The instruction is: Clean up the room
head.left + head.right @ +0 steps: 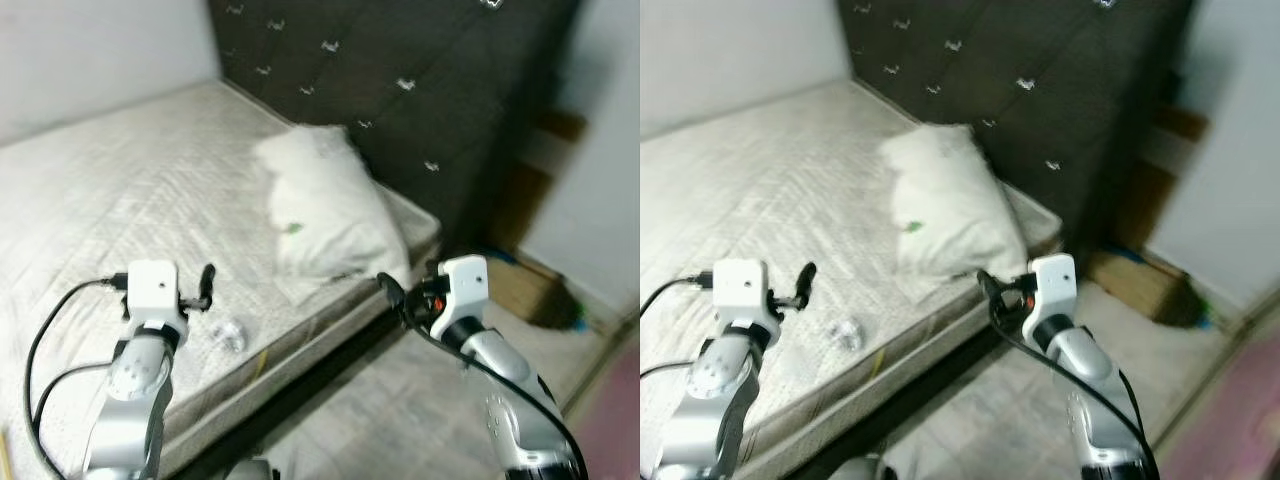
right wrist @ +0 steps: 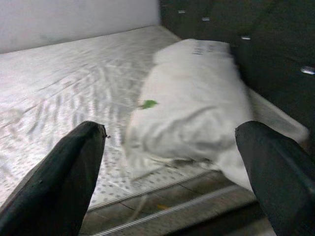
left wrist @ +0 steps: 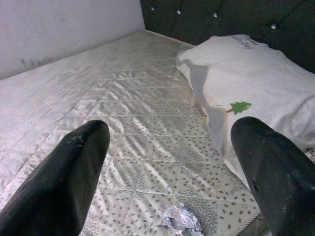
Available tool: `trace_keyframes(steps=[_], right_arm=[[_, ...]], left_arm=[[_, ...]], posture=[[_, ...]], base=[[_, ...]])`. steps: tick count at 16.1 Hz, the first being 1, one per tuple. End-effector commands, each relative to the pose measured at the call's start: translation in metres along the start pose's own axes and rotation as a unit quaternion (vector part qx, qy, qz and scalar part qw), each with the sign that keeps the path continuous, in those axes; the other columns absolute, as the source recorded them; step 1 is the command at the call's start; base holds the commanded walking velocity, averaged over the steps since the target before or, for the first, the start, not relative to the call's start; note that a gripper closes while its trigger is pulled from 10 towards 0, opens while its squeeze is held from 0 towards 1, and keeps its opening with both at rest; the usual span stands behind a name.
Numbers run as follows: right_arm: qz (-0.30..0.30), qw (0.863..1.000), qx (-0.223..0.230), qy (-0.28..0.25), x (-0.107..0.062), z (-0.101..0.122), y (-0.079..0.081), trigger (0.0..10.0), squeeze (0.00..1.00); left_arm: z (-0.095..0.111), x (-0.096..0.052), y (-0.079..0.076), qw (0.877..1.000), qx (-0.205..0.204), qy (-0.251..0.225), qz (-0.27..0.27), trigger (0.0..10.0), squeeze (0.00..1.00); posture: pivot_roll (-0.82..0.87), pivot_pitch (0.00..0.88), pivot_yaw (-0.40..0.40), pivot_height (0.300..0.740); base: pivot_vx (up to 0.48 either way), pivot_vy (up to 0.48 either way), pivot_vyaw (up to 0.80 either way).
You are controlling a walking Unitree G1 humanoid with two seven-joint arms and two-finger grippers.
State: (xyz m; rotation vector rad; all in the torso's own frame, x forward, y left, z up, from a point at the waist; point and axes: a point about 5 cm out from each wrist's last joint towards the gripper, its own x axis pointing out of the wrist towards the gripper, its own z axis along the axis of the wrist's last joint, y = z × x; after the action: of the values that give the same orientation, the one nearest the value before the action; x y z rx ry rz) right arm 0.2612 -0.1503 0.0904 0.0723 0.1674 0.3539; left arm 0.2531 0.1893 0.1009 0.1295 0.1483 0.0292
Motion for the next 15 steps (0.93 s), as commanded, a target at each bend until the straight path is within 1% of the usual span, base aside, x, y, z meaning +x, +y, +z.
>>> trace_keyframes(steps=[1,2,4,5,7,8,10,15], right_arm=[[0.0,1.0,0.001,-0.013,0.0048,0.0054,0.0037,10.0,0.0],[-0.002,1.0,0.002,-0.014,0.0053,0.0054,0.0025,10.0,0.0],[-0.003,1.0,0.0,-0.013,0.0045,0.0046,0.0012,10.0,0.0],[-0.003,1.0,-0.001,-0.012,0.0037,0.004,0.0005,10.0,0.0],[-0.004,1.0,0.0,-0.012,0.0036,0.004,0.0006,10.0,0.0],[-0.005,1.0,0.0,-0.012,0.0034,0.0038,0.0007,10.0,0.0],[-0.005,1.0,0.001,-0.012,0.0027,0.0035,0.0008,10.0,0.0],[-0.005,1.0,0.002,-0.01,0.0019,0.0029,0.0017,10.0,0.0]], left_arm=[[-0.004,0.0,0.0029,1.0,0.006,0.01,-0.002,10.0,0.0],[-0.0043,-0.0001,0.0028,1.0,-0.001,0.01,0.0,10.0,0.0],[-0.0064,-0.0013,0.0033,1.0,0.014,0.012,0.009,10.0,0.0],[-0.0059,-0.0037,0.0019,1.0,-0.009,0.011,0.005,10.0,0.0],[-0.0002,-0.0058,0.0029,1.0,-0.003,-0.019,0.012,10.0,0.0],[-0.0011,-0.0057,0.0029,1.0,-0.008,-0.016,0.01,10.0,0.0],[-0.0007,-0.0051,0.0037,1.0,0.004,-0.021,0.014,10.0,0.0],[0.0008,-0.0053,0.0021,1.0,0.0,-0.03,0.001,10.0,0.0]], posture=[[0.02,0.0,-0.024,0.74],[0.02,0.0,-0.024,0.74],[0.01,0.0,-0.027,0.74],[0.01,0.0,-0.028,0.74],[0.01,0.0,-0.029,0.74],[0.01,0.0,-0.029,0.74],[0.01,0.0,-0.029,0.74],[0.01,0.0,-0.03,0.74]], base=[[0.0,0.0,0.8],[0.0,0.0,0.8],[0.0,0.0,0.8],[0.0,0.0,0.8],[0.0,0.0,0.8],[0.0,0.0,0.8],[0.0,0.0,0.8],[0.0,0.0,0.8]])
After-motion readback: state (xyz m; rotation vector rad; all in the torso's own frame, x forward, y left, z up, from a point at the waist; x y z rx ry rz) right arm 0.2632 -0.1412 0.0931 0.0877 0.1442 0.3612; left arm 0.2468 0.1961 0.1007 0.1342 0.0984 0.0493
